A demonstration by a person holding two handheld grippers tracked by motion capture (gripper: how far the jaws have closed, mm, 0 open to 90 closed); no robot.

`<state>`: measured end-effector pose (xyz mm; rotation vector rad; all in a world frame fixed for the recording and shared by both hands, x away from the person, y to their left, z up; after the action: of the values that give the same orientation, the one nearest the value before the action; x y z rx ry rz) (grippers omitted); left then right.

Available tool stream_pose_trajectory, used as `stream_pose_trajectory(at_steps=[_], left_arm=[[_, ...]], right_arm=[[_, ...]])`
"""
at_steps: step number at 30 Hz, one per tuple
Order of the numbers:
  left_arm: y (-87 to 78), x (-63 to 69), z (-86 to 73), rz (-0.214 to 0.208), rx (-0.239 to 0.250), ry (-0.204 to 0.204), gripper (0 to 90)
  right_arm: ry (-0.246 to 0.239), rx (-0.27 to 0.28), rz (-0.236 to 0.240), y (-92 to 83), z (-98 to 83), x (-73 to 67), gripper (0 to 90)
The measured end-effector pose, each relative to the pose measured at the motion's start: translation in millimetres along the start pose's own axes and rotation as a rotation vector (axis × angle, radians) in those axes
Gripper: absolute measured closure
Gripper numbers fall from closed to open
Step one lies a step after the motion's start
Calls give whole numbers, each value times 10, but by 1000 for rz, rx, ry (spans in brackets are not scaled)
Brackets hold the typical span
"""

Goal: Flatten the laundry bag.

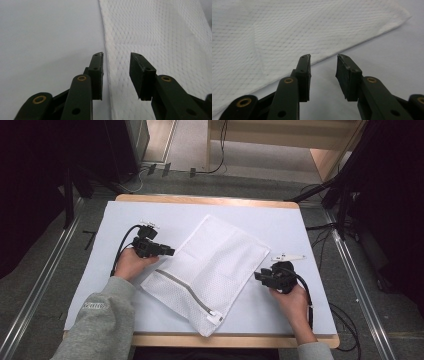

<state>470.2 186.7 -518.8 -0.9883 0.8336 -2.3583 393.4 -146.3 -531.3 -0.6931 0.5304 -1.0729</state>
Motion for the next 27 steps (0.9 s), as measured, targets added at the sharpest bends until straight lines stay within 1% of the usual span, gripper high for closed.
stream_pose_trajectory(at_steps=[1,3,5,8,11,13,15,16,18,19,21,22,24,25,27], left_arm=[[53,-21,24,5,-1,11,645],[71,-27,27,4,-5,13,642],[147,-28,24,2,-22,17,643],[163,-11,28,-2,-25,18,644],[195,21,28,-5,-26,28,645],[211,40,28,-7,-27,31,658],[225,54,24,-13,-32,33,677],[238,67,23,-6,-35,42,686],[244,72,21,-1,-36,44,717],[250,77,20,-1,-35,44,717],[263,81,17,4,-35,43,761],[270,87,16,3,-36,44,810],[276,84,9,9,-44,51,856],[281,89,4,9,-51,54,878],[283,93,1,9,-55,53,890]], right_arm=[[-1,-3,3,4,-13,-24,645],[-5,-9,4,9,-26,-43,641],[-10,-15,5,22,-44,-95,636],[-14,-10,9,38,-42,-128,635],[-14,-13,4,54,-44,-137,631],[-14,-14,6,73,-43,-150,623],[-16,-18,2,91,-47,-163,617],[-24,-18,0,114,-49,-176,606],[-28,-18,-2,138,-51,-193,592],[-28,-18,-2,138,-51,-193,592],[-38,-10,-2,154,-40,-214,575],[-37,-4,-1,170,-29,-244,552],[-37,0,-5,178,-24,-254,544],[-42,8,-15,196,-11,-283,531],[-48,11,-22,205,-8,-291,529]])
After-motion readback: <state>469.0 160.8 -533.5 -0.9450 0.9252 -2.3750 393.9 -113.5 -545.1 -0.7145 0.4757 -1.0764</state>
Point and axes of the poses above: each handheld gripper's, and its own axes: y roughly forward along the jaws, z roughly out of its top, x roughly to its right, the point moved 10 cm from there along y, roughly forward along the jaws, and after that the axes turned 11 degrees about -z, right-handed, at the moved point
